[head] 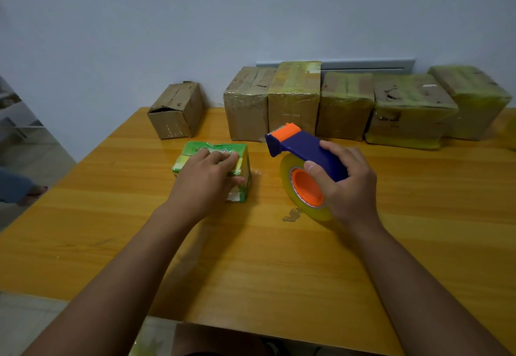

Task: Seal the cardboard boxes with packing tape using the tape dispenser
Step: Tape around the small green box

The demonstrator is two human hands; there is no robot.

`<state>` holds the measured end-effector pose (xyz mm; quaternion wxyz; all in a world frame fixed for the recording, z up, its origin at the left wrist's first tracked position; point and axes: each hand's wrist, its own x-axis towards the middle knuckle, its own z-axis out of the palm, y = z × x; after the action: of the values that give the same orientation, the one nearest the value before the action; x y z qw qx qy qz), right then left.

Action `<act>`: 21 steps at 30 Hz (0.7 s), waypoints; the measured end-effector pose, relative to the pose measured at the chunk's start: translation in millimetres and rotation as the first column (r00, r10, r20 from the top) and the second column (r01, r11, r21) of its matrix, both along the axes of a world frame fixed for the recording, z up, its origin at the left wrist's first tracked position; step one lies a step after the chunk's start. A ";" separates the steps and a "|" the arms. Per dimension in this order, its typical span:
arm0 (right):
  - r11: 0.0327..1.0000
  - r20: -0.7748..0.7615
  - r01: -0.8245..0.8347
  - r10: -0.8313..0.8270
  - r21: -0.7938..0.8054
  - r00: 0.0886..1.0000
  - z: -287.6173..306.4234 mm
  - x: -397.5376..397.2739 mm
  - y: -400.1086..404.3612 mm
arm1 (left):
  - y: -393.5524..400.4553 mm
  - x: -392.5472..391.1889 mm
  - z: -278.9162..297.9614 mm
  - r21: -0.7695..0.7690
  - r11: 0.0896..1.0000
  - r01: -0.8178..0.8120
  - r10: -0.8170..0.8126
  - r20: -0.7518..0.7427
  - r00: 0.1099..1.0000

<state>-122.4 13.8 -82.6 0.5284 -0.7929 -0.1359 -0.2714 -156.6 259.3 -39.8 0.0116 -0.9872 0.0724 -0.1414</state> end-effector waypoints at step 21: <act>1.000 0.013 0.004 -0.004 -0.005 1.000 1.0 -1.7 1.1 | 22.1 -2.1 7.9 -0.272 0.962 0.033 -0.085 -0.181 0.980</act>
<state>-124.2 14.9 -81.7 0.5250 -0.7928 -0.1382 -0.2772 -158.7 281.5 -31.9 -0.1330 -0.9861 0.0829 -0.0549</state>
